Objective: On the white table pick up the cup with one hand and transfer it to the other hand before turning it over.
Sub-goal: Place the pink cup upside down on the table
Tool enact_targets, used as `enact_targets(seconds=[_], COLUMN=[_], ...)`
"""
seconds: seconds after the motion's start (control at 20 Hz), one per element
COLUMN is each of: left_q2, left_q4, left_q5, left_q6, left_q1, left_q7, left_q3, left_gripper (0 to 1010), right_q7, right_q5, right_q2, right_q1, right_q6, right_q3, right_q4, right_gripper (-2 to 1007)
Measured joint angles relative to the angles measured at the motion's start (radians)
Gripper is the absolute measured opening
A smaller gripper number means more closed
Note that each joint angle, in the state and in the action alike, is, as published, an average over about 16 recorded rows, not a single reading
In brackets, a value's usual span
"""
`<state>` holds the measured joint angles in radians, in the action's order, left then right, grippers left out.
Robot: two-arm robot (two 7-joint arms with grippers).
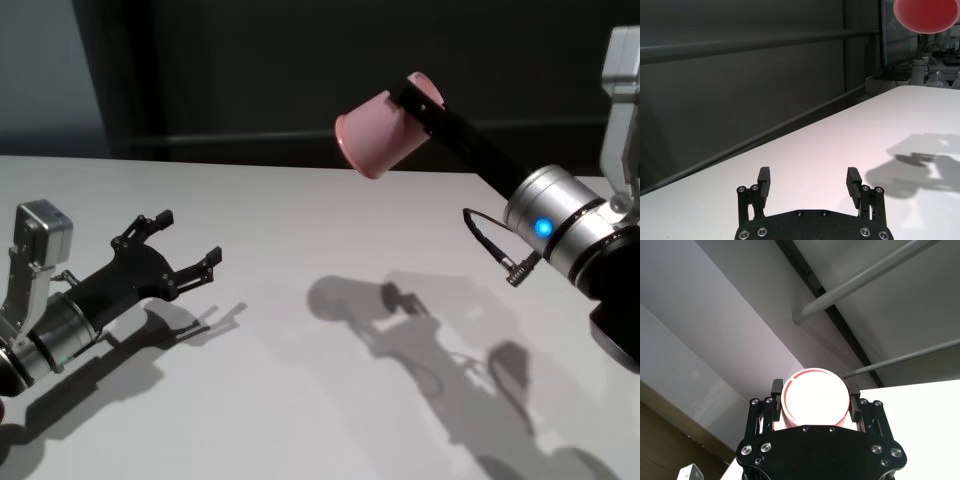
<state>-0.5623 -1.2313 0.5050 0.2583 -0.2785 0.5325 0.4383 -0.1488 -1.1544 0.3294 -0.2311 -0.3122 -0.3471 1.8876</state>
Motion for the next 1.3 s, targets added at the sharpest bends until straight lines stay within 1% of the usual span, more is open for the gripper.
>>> enact_targets(seconds=[0.15, 0.35, 0.5, 0.65, 0.75, 0.9, 1.3], left_q2=[0.0, 0.0, 0.0, 0.0, 0.0, 0.0, 0.0], left_q4=[0.0, 0.0, 0.0, 0.0, 0.0, 0.0, 0.0], left_q5=[0.0, 0.0, 0.0, 0.0, 0.0, 0.0, 0.0], left_q6=[0.0, 0.0, 0.0, 0.0, 0.0, 0.0, 0.0], left_q1=[0.0, 0.0, 0.0, 0.0, 0.0, 0.0, 0.0], left_q7=[0.0, 0.0, 0.0, 0.0, 0.0, 0.0, 0.0], left_q3=[0.0, 0.0, 0.0, 0.0, 0.0, 0.0, 0.0], left_gripper=[1003, 1003, 1003, 1003, 1003, 1003, 1003], right_q7=[-0.031, -0.059, -0.072, -0.08, -0.081, -0.081, -0.072], right_q5=[0.04, 0.086, 0.115, 0.137, 0.147, 0.161, 0.204], right_q2=[0.026, 0.053, 0.066, 0.074, 0.075, 0.077, 0.087], right_q1=[-0.04, -0.088, -0.118, -0.14, -0.149, -0.156, -0.158], right_q6=[-0.039, -0.086, -0.116, -0.139, -0.15, -0.164, -0.198], right_q3=[-0.045, -0.103, -0.143, -0.175, -0.191, -0.208, -0.235], right_q4=[0.001, -0.008, -0.02, -0.036, -0.047, -0.064, -0.102], right_gripper=[735, 735, 735, 735, 735, 735, 735])
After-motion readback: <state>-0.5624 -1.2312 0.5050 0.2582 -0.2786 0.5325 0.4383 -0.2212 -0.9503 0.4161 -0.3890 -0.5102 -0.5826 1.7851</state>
